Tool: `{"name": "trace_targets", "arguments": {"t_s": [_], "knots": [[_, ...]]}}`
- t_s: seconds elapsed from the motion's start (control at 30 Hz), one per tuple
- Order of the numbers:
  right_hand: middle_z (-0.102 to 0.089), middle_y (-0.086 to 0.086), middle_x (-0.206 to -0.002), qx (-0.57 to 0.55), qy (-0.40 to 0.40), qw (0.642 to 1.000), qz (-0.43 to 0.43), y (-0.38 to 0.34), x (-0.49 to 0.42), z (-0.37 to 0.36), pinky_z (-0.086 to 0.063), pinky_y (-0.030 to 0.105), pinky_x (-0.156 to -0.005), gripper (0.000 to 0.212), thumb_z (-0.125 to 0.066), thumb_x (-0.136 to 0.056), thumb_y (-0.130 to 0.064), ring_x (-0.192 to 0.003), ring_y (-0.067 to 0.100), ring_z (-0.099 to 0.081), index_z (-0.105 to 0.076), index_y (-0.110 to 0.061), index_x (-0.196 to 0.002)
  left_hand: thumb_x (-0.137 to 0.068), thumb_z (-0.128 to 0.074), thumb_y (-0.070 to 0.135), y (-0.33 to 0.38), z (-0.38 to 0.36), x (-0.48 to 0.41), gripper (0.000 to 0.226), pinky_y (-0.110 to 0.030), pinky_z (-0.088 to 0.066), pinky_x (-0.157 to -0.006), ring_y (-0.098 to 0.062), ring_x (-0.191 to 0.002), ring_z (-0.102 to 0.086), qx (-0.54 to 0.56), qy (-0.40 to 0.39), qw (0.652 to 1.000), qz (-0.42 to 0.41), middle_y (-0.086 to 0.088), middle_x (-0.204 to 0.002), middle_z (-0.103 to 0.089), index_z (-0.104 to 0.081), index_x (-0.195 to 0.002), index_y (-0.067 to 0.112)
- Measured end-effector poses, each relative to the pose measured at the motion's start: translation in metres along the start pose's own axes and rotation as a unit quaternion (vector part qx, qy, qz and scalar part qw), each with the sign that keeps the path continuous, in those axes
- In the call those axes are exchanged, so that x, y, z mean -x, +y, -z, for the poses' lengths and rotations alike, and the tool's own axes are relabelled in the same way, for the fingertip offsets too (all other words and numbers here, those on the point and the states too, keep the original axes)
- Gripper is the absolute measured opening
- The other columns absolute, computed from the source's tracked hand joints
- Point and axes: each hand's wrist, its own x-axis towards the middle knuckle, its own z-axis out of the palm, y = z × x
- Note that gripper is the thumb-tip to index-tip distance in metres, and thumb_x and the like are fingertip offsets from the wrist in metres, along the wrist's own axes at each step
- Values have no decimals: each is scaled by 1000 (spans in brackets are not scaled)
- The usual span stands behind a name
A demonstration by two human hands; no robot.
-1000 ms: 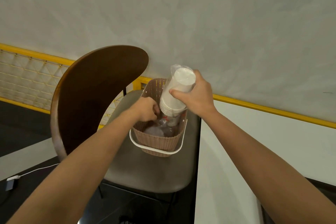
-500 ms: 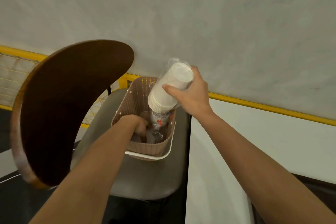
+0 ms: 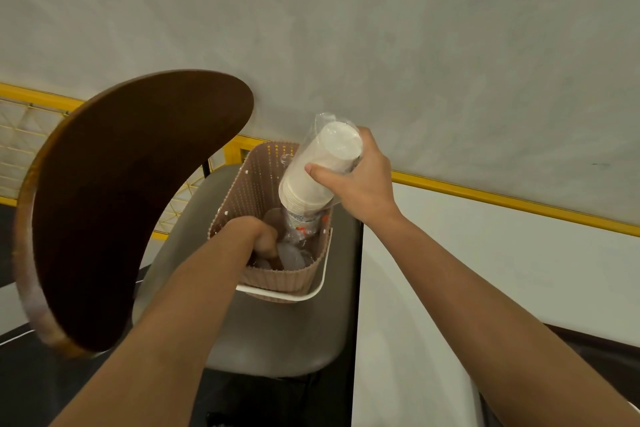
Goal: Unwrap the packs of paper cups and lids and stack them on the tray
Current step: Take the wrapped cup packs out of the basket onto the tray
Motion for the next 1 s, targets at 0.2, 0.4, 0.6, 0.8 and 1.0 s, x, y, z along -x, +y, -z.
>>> {"name": "trace_targets", "arguments": {"t_s": [0.2,0.4,0.6,0.8,1.0], "knots": [[-57,-4,-118,12,-2,1000,3,-1,0,-2,-54,36,-89,74,-84,-64,-34,-107,14,-54,-46,-24,-126,-78,-72,44,8,2,7,68,-39,-51,-92,-27,-102,-60,33,19,999,-19,-9,-116,-59,-49,-131,7],[-58,-3,-118,19,1,1000,4,0,-2,-3,-54,37,-88,74,-84,-63,-34,-107,17,-55,-46,-24,-126,-82,-71,32,13,5,16,74,-37,-42,-100,-30,-126,-44,76,32,996,-43,-10,-141,-42,-33,-143,11],[-60,-3,-114,10,12,1000,3,1,-1,-3,-54,40,-87,73,-85,-61,-35,-104,18,-58,-48,-23,-123,-67,-81,43,3,10,26,103,-45,-43,-103,-31,-128,-43,140,55,987,-57,-6,-145,-39,-22,-148,18],[-60,-6,-108,-22,45,999,3,-12,4,1,-52,34,-86,71,-85,-63,-33,-101,15,-57,-49,-22,-122,-79,-72,42,-3,15,54,77,-36,-42,-98,-25,-121,-47,200,143,966,-77,-7,-136,-47,-35,-139,10],[-59,-3,-110,-49,84,995,22,-34,15,18,-52,32,-86,68,-84,-64,-34,-102,16,-57,-49,-19,-121,-77,-74,42,-6,20,90,69,-31,-40,-88,-22,-115,-46,250,233,934,-105,-5,-129,-48,-42,-131,13]]}}
